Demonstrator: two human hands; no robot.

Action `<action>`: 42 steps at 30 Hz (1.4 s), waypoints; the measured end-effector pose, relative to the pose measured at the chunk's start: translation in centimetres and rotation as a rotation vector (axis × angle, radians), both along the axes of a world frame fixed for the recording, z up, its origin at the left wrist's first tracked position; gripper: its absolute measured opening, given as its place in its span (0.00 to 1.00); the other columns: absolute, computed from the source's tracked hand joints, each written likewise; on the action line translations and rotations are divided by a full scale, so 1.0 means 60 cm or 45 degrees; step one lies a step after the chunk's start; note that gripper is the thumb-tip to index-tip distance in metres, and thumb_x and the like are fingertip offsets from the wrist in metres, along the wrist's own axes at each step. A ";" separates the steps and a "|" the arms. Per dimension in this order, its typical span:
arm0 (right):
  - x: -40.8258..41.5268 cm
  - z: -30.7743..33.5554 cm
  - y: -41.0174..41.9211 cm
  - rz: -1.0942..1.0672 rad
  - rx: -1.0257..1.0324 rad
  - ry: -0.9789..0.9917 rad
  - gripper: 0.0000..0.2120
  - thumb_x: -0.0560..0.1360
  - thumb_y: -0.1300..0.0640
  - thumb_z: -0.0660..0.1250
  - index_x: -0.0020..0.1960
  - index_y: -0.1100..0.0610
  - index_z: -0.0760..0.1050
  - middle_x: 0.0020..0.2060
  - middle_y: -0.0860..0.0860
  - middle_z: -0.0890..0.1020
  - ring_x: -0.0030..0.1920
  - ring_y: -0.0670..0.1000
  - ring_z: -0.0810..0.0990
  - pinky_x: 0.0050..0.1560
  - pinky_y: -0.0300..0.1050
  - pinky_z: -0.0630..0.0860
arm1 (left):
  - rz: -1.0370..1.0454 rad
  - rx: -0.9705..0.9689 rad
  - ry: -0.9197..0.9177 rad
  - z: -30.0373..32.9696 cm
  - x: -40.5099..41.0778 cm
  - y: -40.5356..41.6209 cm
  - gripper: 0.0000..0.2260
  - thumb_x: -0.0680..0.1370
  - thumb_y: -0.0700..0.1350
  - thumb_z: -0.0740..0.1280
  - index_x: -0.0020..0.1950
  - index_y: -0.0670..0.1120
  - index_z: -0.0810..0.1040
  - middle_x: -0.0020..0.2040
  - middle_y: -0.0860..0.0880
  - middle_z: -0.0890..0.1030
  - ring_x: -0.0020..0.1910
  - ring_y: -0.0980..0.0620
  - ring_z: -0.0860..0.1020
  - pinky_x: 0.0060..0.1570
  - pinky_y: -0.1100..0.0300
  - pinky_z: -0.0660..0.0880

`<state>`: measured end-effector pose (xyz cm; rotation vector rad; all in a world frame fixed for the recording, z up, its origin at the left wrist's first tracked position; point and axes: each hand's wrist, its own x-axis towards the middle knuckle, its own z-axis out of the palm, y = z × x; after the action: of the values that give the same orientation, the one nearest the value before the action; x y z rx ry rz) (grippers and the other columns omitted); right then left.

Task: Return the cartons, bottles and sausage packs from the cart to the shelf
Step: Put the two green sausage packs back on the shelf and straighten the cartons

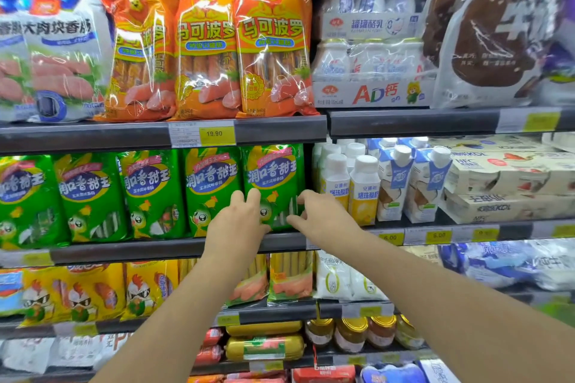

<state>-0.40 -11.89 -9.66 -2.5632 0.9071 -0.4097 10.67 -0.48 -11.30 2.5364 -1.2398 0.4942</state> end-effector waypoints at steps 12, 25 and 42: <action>-0.196 -0.010 -0.087 -0.268 -0.593 0.315 0.16 0.79 0.43 0.63 0.45 0.56 0.69 0.43 0.54 0.79 0.49 0.59 0.81 0.39 0.48 0.70 | -0.422 0.006 0.489 0.011 -0.083 -0.099 0.27 0.75 0.57 0.71 0.68 0.45 0.67 0.61 0.45 0.78 0.61 0.45 0.75 0.57 0.50 0.75; -0.184 -0.047 -0.157 -0.316 -0.344 0.256 0.26 0.75 0.34 0.63 0.32 0.55 0.66 0.34 0.53 0.75 0.37 0.56 0.76 0.33 0.46 0.68 | -0.182 -0.193 0.842 0.013 -0.097 -0.169 0.28 0.72 0.51 0.76 0.67 0.46 0.67 0.59 0.46 0.81 0.56 0.44 0.80 0.57 0.44 0.78; -0.155 -0.070 -0.169 -0.387 -0.278 0.059 0.29 0.69 0.27 0.65 0.43 0.54 0.77 0.34 0.50 0.76 0.43 0.55 0.81 0.37 0.46 0.74 | -0.126 -0.220 0.812 0.000 -0.102 -0.192 0.25 0.70 0.51 0.78 0.62 0.47 0.72 0.58 0.47 0.82 0.59 0.43 0.79 0.60 0.43 0.76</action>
<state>-9.71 -22.05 -13.85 -2.6405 1.3442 -0.5652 4.54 -12.02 -11.28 2.2029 -1.0115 -0.2165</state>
